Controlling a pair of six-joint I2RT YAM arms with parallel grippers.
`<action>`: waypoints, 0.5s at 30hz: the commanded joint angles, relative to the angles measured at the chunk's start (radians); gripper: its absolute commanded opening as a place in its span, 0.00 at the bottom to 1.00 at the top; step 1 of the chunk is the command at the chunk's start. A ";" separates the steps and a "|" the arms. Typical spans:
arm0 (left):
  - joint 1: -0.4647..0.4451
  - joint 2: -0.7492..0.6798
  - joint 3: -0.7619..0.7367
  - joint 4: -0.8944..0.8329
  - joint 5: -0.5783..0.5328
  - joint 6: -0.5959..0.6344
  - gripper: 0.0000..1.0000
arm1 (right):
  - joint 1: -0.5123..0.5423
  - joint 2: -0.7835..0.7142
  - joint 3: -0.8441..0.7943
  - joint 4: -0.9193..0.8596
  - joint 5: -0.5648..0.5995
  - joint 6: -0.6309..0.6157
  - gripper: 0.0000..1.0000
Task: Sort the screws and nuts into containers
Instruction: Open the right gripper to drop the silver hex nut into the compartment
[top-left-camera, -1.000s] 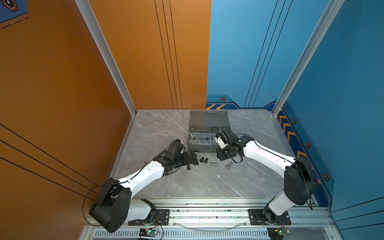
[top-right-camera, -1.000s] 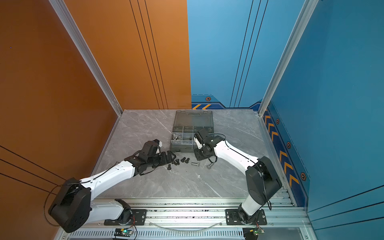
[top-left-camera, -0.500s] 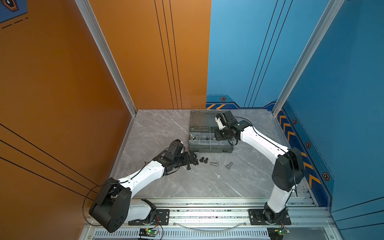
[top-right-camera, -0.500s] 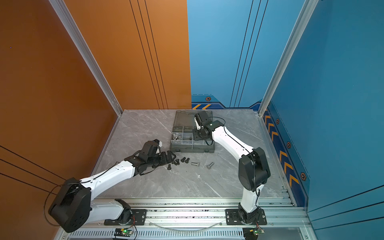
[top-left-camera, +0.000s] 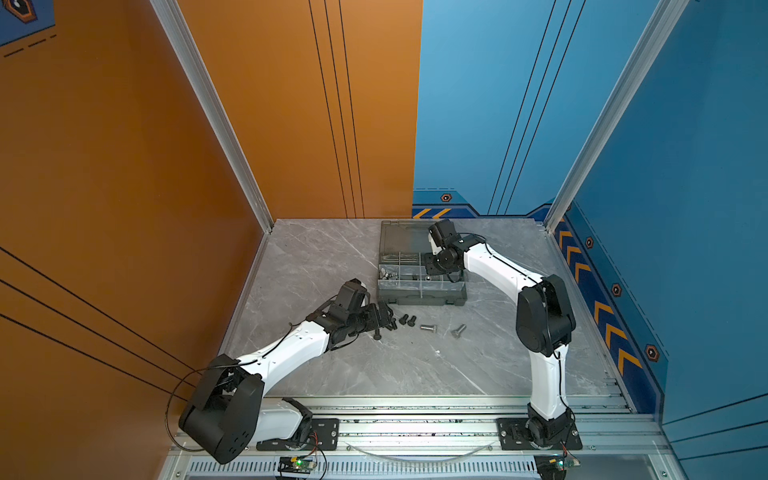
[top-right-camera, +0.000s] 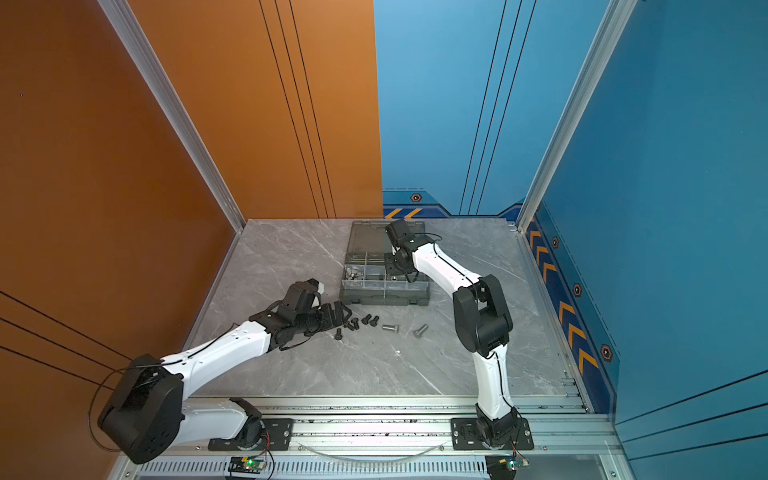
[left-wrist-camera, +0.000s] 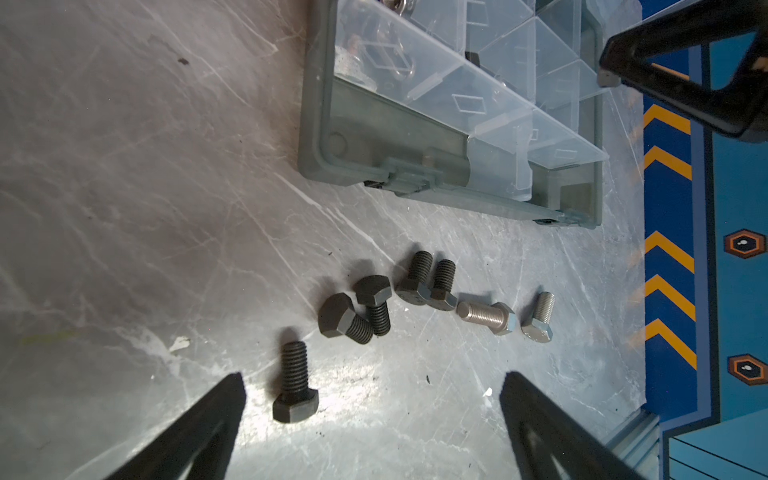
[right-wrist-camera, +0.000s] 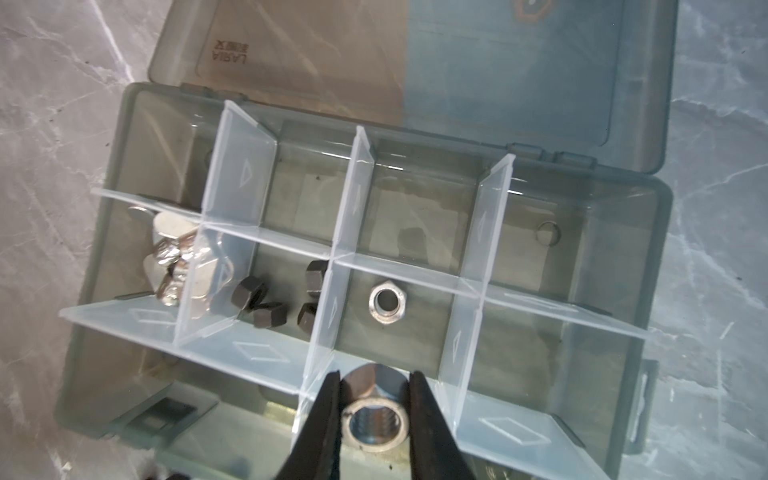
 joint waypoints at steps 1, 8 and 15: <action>0.006 0.008 0.013 -0.027 0.000 0.009 0.98 | -0.003 0.039 0.037 -0.038 0.010 0.016 0.00; 0.006 0.002 0.015 -0.030 0.001 0.009 0.98 | -0.013 0.070 0.073 -0.062 -0.006 0.018 0.07; 0.004 -0.012 0.004 -0.033 -0.007 0.003 0.98 | -0.018 0.073 0.077 -0.074 -0.005 0.016 0.30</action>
